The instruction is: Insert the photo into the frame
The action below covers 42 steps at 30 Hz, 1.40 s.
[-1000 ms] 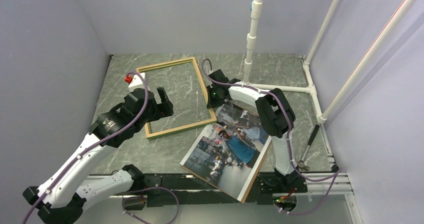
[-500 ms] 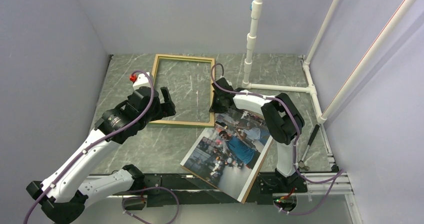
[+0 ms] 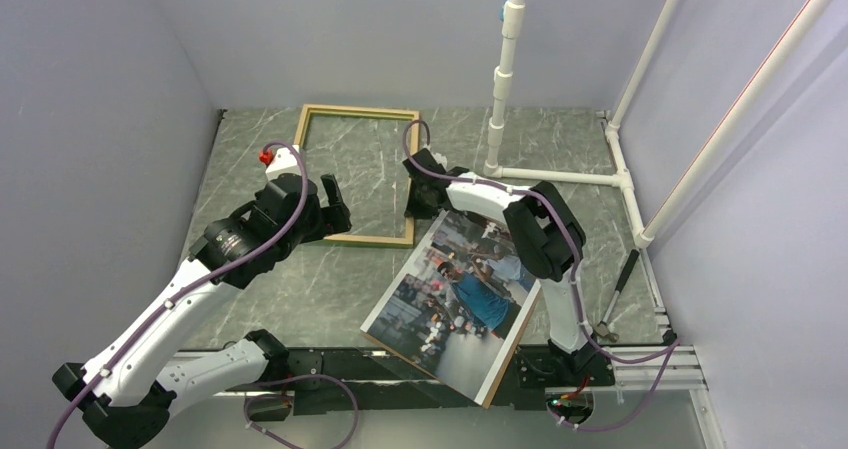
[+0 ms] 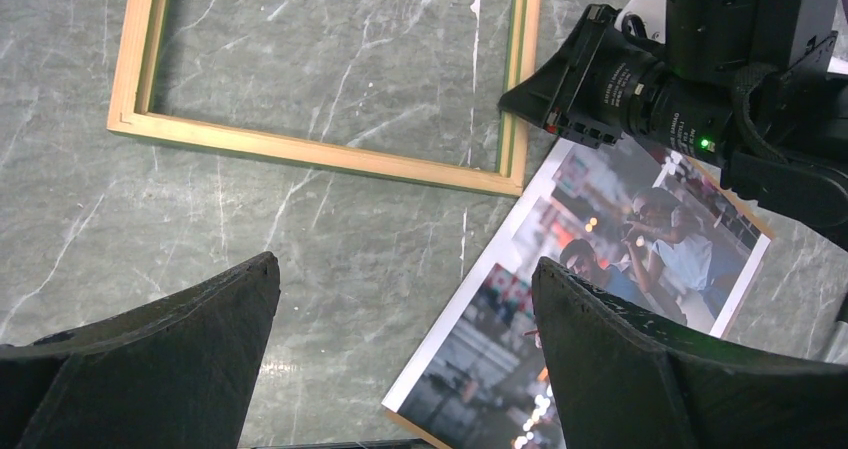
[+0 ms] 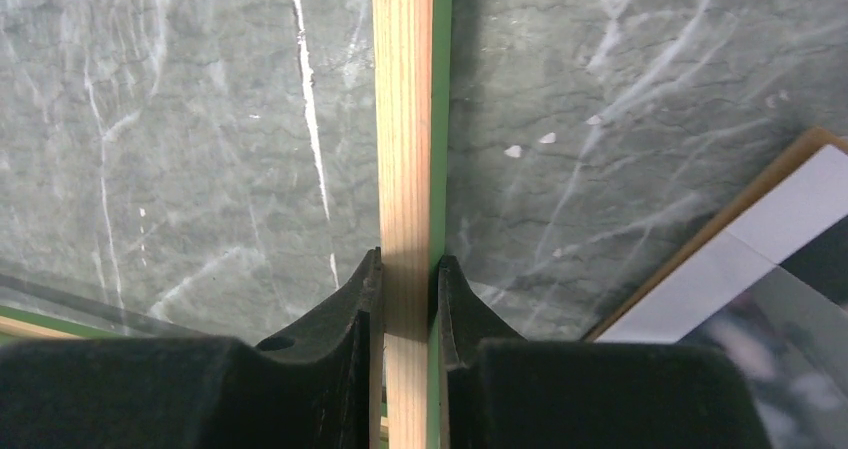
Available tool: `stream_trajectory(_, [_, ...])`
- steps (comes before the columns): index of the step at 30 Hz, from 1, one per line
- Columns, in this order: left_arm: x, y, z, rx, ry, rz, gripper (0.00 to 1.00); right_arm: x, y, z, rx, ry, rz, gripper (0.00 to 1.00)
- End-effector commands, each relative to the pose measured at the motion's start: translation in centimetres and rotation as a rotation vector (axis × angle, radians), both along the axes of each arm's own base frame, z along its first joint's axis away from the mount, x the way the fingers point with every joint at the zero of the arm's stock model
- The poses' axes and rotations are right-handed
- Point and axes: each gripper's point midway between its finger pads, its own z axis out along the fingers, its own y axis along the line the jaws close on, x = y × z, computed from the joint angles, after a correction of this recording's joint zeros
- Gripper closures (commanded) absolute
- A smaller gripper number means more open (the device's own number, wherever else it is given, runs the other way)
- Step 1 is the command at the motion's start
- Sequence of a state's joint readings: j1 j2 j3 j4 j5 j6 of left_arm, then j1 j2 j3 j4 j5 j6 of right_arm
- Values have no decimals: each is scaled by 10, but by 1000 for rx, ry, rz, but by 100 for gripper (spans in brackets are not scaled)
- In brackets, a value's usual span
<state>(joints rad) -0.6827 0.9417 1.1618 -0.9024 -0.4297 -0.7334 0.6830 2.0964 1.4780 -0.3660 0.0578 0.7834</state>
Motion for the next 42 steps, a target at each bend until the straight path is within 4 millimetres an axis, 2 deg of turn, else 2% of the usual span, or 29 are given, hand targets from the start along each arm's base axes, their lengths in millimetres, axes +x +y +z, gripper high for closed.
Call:
stream_trajectory(1, [2, -1, 10, -11, -29, -11, 1, 6, 28, 18, 70, -40, 3, 100])
stream_trajectory(14, [3, 0, 7, -6, -23, -2, 1, 3, 37, 14, 47, -52, 71, 99])
stream_trajectory(16, [3, -1, 7, -4, -20, -4, 1, 2, 41, 17, 63, -65, 103, 93])
stream_trajectory(20, [2, 3, 7, 3, -10, 14, 1, 0, 43, 26, 83, -90, 131, 49])
stream_trajectory(23, [2, 1, 8, -6, -16, 10, 1, -1, 42, 39, 97, -121, 140, 23])
stream_trajectory(25, [2, -1, 9, -14, -21, 1, 1, -2, 41, 50, 114, -145, 143, 14])
stream_trajectory(30, [3, -9, 10, -38, -27, -36, 1, -9, 33, 77, 132, -177, 160, 4])
stream_trajectory(33, [3, -18, 7, -48, -15, -74, 1, -16, 20, 89, 142, -187, 152, 2])
stream_trajectory(37, [-1, -32, -5, -74, 27, -134, 1, -32, -5, 93, 151, -174, 150, 1])
stream_trajectory(40, [-9, -39, -30, -78, 96, -178, 1, -45, -27, 93, 144, -158, 148, 1])
stream_trajectory(42, [-15, -44, -49, -85, 146, -197, 1, -56, -45, 85, 138, -126, 135, 1])
